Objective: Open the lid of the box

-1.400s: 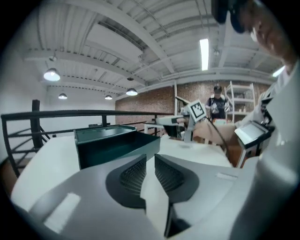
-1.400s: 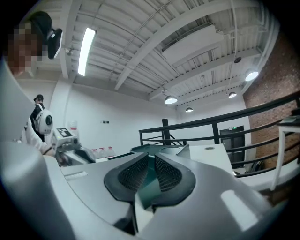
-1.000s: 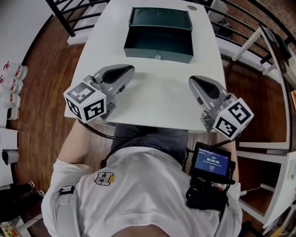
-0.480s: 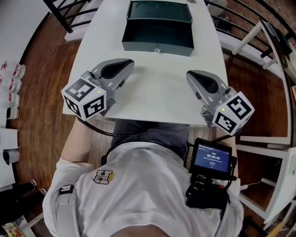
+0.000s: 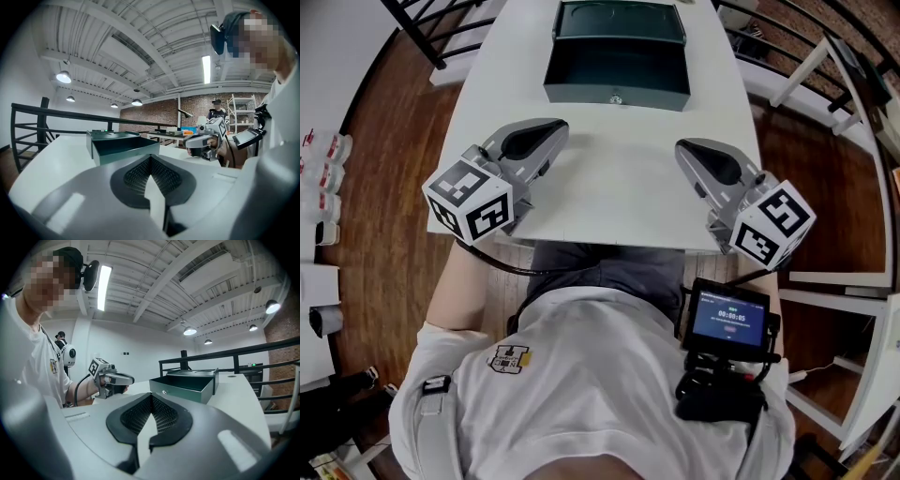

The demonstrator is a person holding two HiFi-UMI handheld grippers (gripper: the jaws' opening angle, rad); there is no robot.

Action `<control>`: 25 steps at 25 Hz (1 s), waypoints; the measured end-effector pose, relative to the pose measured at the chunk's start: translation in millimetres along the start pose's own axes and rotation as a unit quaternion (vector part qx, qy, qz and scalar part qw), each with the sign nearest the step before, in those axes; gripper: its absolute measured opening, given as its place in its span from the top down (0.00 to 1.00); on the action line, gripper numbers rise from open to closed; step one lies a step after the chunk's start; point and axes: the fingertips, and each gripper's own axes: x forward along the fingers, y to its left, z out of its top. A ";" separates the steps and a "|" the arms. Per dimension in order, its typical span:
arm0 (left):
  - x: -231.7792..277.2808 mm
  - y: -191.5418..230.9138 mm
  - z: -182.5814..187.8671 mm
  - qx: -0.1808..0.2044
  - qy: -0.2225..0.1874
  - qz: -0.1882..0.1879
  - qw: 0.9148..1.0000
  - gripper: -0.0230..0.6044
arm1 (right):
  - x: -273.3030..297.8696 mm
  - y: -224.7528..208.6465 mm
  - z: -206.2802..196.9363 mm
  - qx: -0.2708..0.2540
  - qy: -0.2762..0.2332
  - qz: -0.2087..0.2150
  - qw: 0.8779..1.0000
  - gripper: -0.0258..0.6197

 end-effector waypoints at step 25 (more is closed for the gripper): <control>-0.3 0.4 -1.8 -0.004 0.007 0.003 1.000 0.96 | 2.5 2.2 -1.5 -0.002 0.001 0.006 1.000 0.96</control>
